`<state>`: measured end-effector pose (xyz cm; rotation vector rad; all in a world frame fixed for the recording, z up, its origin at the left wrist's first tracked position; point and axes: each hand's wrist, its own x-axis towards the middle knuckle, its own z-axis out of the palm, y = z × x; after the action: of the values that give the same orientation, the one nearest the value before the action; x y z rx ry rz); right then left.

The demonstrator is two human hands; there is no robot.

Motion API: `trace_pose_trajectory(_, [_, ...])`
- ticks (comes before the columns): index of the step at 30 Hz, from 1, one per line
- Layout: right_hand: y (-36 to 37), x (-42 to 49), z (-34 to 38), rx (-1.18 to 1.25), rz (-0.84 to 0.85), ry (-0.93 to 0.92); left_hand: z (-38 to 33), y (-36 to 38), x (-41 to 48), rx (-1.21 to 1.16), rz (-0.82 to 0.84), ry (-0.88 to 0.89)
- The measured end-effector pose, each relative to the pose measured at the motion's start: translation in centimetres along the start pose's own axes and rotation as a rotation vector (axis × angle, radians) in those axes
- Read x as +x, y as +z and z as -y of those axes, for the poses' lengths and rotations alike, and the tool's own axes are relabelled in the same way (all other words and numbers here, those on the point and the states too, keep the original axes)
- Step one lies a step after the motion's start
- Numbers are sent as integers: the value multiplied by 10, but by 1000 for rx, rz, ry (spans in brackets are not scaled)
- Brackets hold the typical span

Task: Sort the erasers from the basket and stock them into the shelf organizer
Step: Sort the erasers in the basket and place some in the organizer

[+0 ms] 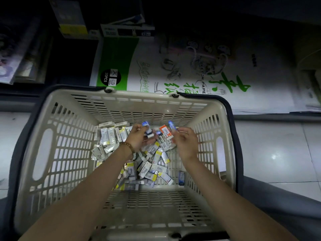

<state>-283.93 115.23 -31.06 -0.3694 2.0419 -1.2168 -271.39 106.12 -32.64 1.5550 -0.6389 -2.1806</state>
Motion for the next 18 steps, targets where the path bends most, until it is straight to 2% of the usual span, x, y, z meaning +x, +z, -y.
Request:
trace_pose_trajectory(4, [20, -14, 5, -37, 312, -82, 1, -3, -9, 20, 64, -54])
trace_pose_trajectory(7, [30, -6, 4, -154, 400, -152, 0, -20, -9, 16, -104, 32])
trace_pose_trajectory(10, [31, 16, -1, -509, 475, -241, -5, -49, -8, 51, -231, 25])
trace_pose_trajectory(14, [40, 34, -6, -1254, 711, -524, -11, -70, -13, 7, -214, -1])
trace_pose_trajectory(18, [47, 41, -6, -1449, 650, -557, -14, -81, -20, 29, -186, 3])
